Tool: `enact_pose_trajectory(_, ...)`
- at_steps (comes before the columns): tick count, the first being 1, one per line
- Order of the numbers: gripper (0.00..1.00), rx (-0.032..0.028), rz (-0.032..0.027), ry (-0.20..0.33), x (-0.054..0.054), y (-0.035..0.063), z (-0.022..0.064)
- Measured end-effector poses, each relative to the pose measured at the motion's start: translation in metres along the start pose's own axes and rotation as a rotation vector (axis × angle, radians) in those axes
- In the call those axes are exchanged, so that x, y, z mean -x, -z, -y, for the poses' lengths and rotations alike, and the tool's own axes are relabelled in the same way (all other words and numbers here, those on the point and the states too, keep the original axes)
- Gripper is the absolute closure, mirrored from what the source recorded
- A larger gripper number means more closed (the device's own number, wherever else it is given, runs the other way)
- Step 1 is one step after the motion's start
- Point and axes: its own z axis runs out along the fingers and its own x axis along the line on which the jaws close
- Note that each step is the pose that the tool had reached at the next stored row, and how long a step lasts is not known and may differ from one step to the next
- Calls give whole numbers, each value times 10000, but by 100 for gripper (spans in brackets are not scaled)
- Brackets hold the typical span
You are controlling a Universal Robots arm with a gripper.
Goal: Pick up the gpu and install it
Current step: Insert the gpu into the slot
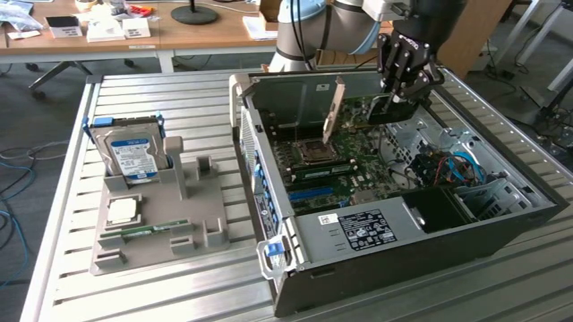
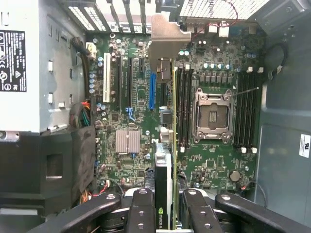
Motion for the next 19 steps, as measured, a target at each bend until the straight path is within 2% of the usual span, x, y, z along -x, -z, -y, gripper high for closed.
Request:
enact_pose_trajectory(10, 73, -3, 0, -80, -1, -36, -9)
enact_pose_trajectory(19, 73, -9, -21, -365, -4, -178, -107)
